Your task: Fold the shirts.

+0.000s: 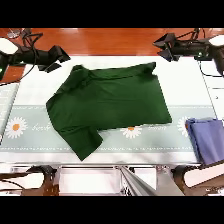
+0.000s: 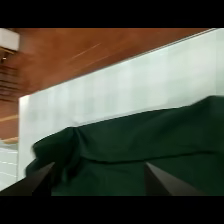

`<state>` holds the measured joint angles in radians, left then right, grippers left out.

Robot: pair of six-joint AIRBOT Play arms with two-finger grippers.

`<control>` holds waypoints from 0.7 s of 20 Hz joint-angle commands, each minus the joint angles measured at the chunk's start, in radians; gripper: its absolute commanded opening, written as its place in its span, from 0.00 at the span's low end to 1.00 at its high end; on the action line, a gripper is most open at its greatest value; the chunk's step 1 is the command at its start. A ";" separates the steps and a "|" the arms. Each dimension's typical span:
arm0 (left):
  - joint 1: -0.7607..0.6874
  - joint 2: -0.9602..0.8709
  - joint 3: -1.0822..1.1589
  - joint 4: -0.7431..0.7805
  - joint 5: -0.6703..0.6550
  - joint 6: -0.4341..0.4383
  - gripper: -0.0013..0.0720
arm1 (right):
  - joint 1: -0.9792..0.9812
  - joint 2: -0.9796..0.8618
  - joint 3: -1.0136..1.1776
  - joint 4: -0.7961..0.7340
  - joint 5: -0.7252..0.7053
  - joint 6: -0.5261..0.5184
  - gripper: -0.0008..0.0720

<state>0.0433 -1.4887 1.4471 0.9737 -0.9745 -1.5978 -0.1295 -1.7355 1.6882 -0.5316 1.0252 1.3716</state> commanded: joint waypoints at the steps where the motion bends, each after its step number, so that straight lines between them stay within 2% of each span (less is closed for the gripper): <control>1: 0.114 -0.022 0.008 0.019 -0.257 -0.006 0.97 | -0.091 -0.027 0.060 0.031 0.219 0.023 0.88; 3: 0.214 -0.005 -0.012 0.106 -0.453 0.081 0.97 | -0.175 0.017 0.057 -0.106 0.472 -0.045 0.87; 4: 0.256 0.029 -0.060 0.107 -0.470 0.109 0.97 | -0.198 0.049 0.027 -0.279 0.581 -0.049 0.87; 5: 0.286 0.074 -0.128 0.089 -0.458 0.122 0.97 | -0.211 0.097 -0.043 -0.435 0.615 -0.040 0.87; 6: 0.309 0.135 -0.225 0.086 -0.436 0.133 0.97 | -0.227 0.155 -0.140 -0.505 0.582 -0.040 0.87; 7: 0.330 0.198 -0.330 0.093 -0.403 0.144 0.97 | -0.254 0.222 -0.254 -0.492 0.504 -0.044 0.87; 9: 0.400 0.329 -0.571 0.101 -0.337 0.147 0.97 | -0.312 0.381 -0.527 -0.351 0.292 -0.097 0.87; 10: 0.452 0.377 -0.692 0.096 -0.330 0.143 0.97 | -0.331 0.447 -0.642 -0.290 0.209 -0.083 0.87; 12: 0.551 0.430 -0.887 0.009 -0.304 0.203 0.97 | -0.341 0.540 -0.811 -0.204 0.148 -0.085 0.87; 14: 0.637 0.457 -1.015 -0.105 -0.262 0.287 0.97 | -0.336 0.588 -0.901 -0.149 0.176 -0.140 0.87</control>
<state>0.5594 -1.1057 0.6582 0.9905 -1.2922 -1.4101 -0.4488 -1.2545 0.9768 -0.7746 1.2510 1.2846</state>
